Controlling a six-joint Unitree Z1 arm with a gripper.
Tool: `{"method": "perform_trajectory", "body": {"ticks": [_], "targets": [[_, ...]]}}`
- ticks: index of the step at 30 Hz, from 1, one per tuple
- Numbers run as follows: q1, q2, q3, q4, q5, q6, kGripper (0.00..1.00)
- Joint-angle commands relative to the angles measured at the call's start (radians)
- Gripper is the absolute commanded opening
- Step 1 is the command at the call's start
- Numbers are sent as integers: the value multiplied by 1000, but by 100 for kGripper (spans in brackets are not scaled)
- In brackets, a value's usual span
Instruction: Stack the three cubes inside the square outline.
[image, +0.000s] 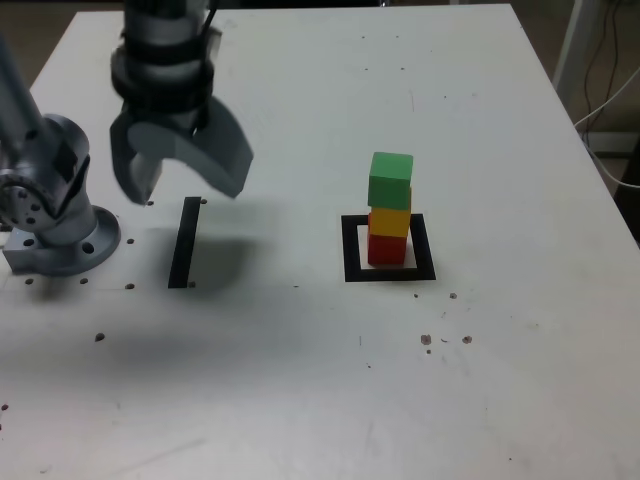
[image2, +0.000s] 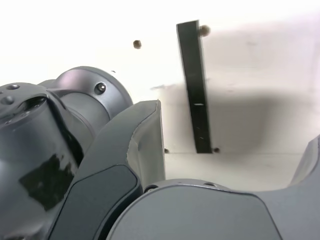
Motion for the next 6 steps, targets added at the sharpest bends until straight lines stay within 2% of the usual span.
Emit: {"method": "perform_trajectory", "body": {"ticks": [1,6], "targets": [[2,-12,32,-28,-6,-5,100],[3,-22,128,-108,-28,-13,100]]}}
